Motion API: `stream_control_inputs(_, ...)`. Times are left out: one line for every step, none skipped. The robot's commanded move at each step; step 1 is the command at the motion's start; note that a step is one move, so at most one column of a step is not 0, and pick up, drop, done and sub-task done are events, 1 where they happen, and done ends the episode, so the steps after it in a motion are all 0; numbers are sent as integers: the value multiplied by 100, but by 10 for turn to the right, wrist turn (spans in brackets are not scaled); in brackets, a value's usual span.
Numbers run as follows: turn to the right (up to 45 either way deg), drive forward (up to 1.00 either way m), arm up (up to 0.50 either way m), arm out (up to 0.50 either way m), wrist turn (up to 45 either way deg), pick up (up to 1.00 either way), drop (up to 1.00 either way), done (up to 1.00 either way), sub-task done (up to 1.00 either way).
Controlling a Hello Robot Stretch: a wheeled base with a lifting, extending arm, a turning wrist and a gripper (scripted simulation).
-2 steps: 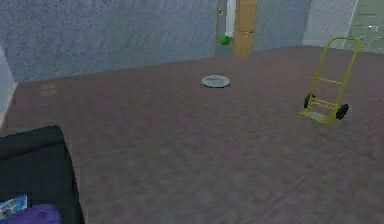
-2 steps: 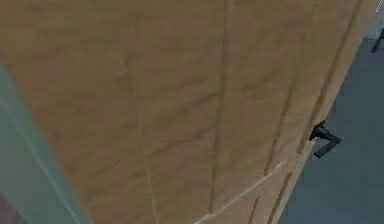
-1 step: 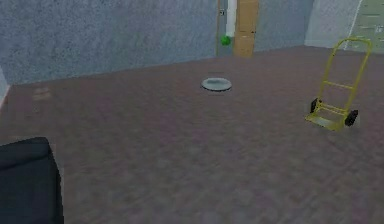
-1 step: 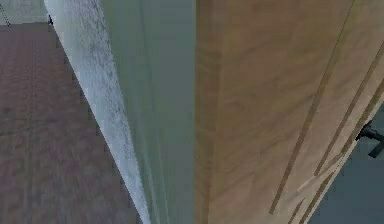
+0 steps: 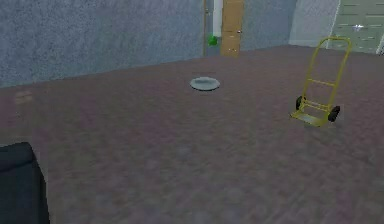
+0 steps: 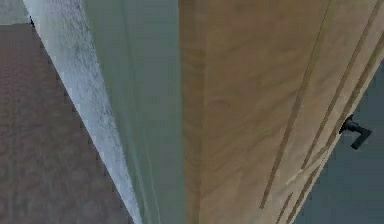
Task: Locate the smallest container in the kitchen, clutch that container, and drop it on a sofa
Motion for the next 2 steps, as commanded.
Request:
stream_control_inputs(0, 50, 0, 0, 0, 0, 0, 0, 0)
stream_control_inputs(-60, 0, 0, 0, 0, 0, 0, 0, 0)
